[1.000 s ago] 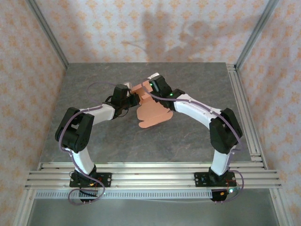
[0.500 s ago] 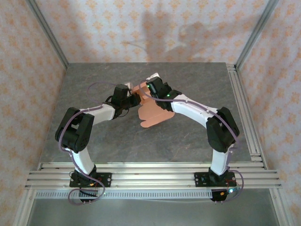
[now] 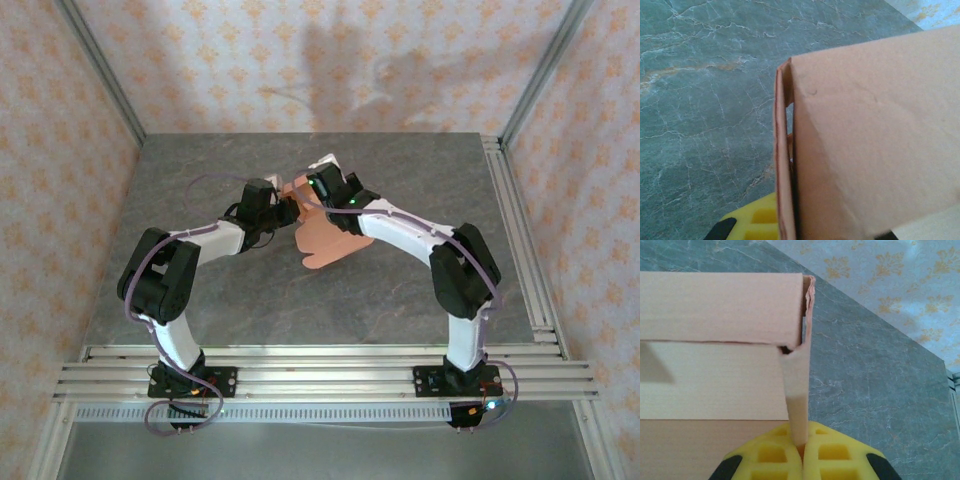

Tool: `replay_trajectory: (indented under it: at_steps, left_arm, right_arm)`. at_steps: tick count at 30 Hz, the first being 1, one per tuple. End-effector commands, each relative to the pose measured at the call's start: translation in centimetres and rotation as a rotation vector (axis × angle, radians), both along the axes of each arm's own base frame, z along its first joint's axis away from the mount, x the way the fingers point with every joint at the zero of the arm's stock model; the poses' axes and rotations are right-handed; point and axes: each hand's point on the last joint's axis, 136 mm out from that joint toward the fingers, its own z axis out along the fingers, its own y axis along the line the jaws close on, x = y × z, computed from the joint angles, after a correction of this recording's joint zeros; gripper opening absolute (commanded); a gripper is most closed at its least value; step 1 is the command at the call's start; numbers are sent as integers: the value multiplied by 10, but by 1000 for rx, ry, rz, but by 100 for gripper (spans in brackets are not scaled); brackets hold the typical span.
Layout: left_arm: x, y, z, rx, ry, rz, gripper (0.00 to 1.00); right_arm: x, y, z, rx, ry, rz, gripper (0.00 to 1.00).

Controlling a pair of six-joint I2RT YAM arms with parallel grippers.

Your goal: Fold the paper box

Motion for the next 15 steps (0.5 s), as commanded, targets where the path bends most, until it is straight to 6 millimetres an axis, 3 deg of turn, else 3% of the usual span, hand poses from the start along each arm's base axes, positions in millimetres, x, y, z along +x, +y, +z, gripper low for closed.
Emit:
replay_trajectory:
  at_steps: [1,6,15]
  left_arm:
    - [10,-17,34,-62,-88,-45,0]
    - [11,-21,37,-92,-89,-50,0]
    - [10,-29,38,-101,-83,-66,0]
  right_arm:
    - [8,-9,3,-68,-42,-67,4]
    - [16,-18,8,-130,-111,-149,2]
    - [27,-15,12,-200,-215,-231,0]
